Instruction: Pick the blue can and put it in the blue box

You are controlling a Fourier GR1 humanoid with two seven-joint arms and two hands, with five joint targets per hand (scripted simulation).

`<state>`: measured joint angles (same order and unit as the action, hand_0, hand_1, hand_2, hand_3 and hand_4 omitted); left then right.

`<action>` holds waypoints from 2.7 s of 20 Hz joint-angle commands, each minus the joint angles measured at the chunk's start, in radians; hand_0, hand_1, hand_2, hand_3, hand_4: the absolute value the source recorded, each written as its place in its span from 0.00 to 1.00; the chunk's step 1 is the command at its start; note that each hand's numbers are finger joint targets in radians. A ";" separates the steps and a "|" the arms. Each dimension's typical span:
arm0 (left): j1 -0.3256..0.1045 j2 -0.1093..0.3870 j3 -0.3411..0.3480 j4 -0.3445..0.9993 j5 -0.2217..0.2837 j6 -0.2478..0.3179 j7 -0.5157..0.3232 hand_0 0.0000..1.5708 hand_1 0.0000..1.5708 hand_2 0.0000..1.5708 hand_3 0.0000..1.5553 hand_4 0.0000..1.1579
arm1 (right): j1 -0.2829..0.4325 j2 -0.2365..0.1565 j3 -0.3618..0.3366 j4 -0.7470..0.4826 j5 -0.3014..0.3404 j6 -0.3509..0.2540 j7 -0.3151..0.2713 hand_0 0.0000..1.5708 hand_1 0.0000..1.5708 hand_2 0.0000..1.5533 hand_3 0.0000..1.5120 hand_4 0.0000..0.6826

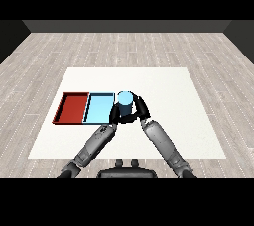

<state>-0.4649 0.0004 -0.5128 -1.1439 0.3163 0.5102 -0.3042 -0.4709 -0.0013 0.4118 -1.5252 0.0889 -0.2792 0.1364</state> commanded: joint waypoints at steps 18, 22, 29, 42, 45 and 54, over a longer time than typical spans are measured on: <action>0.083 0.101 0.157 -0.021 -0.132 -0.049 0.031 1.00 1.00 1.00 0.95 0.97 | 0.206 -0.012 -0.144 -0.170 -0.062 0.035 -0.049 0.00 0.00 0.00 0.00 0.00; 0.057 0.141 0.210 0.013 -0.157 -0.051 0.071 1.00 1.00 1.00 0.95 0.98 | 0.181 -0.013 -0.238 -0.060 -0.133 0.080 -0.132 0.00 0.00 0.00 0.00 0.00; -0.028 0.233 0.276 0.199 -0.200 -0.090 0.163 1.00 1.00 1.00 0.96 0.96 | 0.271 -0.010 -0.251 -0.092 -0.183 0.114 -0.170 0.00 0.00 0.00 0.00 0.00; -0.281 0.275 0.139 0.751 -0.496 -0.015 0.536 0.44 0.44 0.36 0.17 0.76 | 0.247 -0.043 -0.366 0.027 -0.227 0.121 -0.190 0.00 0.00 0.00 0.00 0.00; -0.356 0.209 0.163 0.883 -0.489 -0.049 0.604 0.76 0.76 0.67 0.25 0.73 | 0.189 -0.049 -0.398 0.121 -0.238 0.135 -0.213 0.00 0.00 0.00 0.00 0.00; -0.383 0.165 0.159 1.050 -0.507 -0.295 0.573 0.93 0.93 0.85 0.08 0.54 | 0.218 -0.064 -0.434 0.143 -0.271 0.157 -0.220 0.00 0.00 0.00 0.00 0.00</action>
<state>-0.8408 0.1862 -0.3203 -0.1462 -0.1565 0.3418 0.2872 -0.2553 -0.0516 0.0008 -1.3938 -0.1645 -0.1320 -0.0919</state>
